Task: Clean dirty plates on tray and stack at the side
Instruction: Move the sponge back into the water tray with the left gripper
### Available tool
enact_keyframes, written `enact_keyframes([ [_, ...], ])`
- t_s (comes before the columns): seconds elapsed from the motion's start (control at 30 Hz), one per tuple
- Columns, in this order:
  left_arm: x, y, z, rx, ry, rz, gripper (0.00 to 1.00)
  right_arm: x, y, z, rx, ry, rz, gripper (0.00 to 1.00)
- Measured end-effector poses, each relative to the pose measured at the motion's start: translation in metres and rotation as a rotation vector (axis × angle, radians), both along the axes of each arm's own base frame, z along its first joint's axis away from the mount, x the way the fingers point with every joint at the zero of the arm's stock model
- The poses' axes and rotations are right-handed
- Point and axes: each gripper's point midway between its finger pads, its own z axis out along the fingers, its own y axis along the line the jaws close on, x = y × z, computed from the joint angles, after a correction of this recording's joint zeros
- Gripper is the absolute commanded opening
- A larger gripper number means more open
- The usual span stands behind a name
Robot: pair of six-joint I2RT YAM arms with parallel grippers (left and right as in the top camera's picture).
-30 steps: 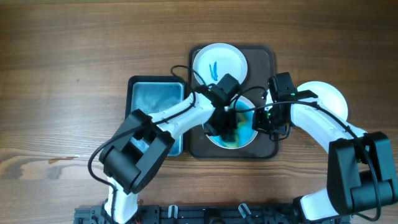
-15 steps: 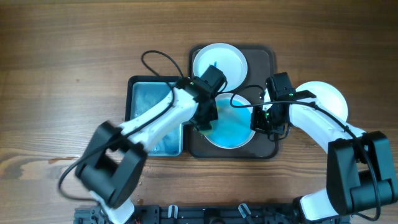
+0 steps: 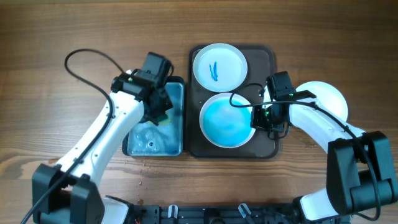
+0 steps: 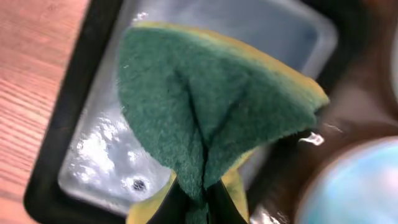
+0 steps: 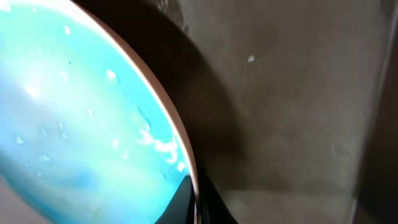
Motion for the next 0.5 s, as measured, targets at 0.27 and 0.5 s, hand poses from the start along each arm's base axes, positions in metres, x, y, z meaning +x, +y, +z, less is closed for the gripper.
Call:
enact_keyframes([
  [0.27, -0.035, 0.032, -0.053, 0.043, 0.139, 0.057, 0.72, -0.018, -0.014, 0.027, -0.081, 0.095, 0.025, 0.04],
  [0.5, -0.029, 0.038, -0.021, -0.018, 0.085, 0.084, 0.97, 0.008, 0.004, 0.103, -0.133, -0.036, 0.141, 0.04],
])
